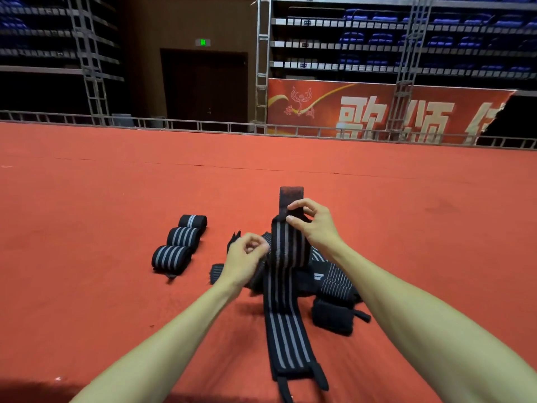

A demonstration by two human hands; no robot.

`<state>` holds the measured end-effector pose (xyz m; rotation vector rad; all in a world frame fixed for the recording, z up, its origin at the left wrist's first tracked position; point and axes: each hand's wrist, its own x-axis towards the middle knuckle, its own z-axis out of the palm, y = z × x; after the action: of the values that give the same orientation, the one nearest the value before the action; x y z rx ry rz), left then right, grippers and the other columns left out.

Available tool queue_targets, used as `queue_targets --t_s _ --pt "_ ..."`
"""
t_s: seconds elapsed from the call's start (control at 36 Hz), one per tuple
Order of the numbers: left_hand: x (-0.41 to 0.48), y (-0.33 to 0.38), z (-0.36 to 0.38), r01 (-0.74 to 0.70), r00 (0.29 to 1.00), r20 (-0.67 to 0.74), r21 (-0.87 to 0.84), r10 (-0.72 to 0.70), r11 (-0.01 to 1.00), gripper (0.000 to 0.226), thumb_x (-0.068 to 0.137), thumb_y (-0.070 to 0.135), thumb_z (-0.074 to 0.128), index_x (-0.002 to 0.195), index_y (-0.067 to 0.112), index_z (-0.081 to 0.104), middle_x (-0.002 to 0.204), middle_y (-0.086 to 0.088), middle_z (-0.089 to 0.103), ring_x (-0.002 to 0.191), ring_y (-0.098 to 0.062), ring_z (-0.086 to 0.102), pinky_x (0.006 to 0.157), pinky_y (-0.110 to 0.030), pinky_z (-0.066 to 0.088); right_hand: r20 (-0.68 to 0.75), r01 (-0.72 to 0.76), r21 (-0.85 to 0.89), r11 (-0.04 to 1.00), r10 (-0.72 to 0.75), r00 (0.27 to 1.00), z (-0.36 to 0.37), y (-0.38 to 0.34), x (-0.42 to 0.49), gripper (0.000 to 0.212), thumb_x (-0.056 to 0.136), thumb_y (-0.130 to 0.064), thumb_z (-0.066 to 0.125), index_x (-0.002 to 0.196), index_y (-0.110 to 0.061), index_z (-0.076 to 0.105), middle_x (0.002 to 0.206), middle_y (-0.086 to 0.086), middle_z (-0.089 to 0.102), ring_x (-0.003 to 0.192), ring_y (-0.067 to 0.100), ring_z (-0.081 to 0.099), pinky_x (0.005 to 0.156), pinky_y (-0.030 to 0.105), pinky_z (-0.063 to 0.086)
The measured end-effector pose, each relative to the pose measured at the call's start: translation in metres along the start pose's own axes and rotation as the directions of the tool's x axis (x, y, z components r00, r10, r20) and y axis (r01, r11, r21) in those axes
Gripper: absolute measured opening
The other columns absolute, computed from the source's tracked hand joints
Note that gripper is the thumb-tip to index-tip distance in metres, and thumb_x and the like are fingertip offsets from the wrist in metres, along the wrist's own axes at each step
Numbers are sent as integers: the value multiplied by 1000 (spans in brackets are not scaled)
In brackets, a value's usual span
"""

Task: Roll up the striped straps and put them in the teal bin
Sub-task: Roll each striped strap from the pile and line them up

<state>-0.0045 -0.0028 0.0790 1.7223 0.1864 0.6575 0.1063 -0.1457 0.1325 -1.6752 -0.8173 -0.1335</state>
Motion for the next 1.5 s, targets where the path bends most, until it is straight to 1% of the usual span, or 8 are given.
queue_targets --t_s 0.22,0.5,0.61,0.72,0.92,1.03,1.28,1.5 --pt "50 4 9 -5 998 64 -119 12 993 9 96 14 60 95 21 54 82 0 63 75 -13 56 67 -25 45 122 -35 31 999 31 992 12 32 -11 18 81 -2 75 89 -17 69 93 -11 70 91 0 62 92 22 46" --pt "82 -36 21 -103 994 42 78 99 992 15 85 3 71 85 15 62 69 5 63 58 -10 53 58 -23 44 203 -36 21 999 31 979 22 81 -3 18 81 -1 75 90 -16 71 92 -12 72 94 3 65 90 14 44" --pt "99 -44 24 -201 979 74 161 192 966 20 81 4 75 83 21 65 82 7 69 79 -5 60 76 -17 46 43 -40 122 992 35 998 24 91 17 12 86 -4 72 86 -16 75 91 -4 75 89 10 68 84 21 51" --pt "114 -44 30 -195 977 117 138 179 971 22 83 4 74 84 23 64 79 -6 68 70 -7 58 69 -21 46 -109 -41 146 988 57 992 25 95 41 15 83 -4 75 79 -18 76 85 -5 76 84 10 70 81 26 55" --pt "135 -45 35 -71 986 156 18 67 997 19 90 8 68 95 26 63 75 -11 72 66 -17 59 64 -34 47 -166 -4 143 990 28 986 24 110 55 18 77 2 78 77 -16 75 80 -6 75 77 5 69 75 17 52" --pt "141 -49 36 -48 987 156 29 43 998 18 91 6 67 98 21 61 62 2 67 53 -11 50 55 -24 40 -201 4 153 988 27 979 28 116 55 23 75 3 79 75 -19 72 78 -8 74 72 1 67 71 12 48" --pt "147 -43 33 -89 986 148 91 75 992 23 91 6 67 103 26 64 80 -1 77 71 -14 70 72 -40 56 -239 8 194 981 39 970 35 110 57 21 73 3 81 75 -14 69 73 -14 70 69 -5 63 67 8 45" --pt "150 -36 30 -12 984 178 -111 32 994 12 87 -1 68 86 10 72 83 -8 77 73 -11 69 66 -24 57 -266 34 213 976 24 964 39 102 56 21 73 0 82 77 -16 70 80 -6 72 72 7 68 67 16 52"
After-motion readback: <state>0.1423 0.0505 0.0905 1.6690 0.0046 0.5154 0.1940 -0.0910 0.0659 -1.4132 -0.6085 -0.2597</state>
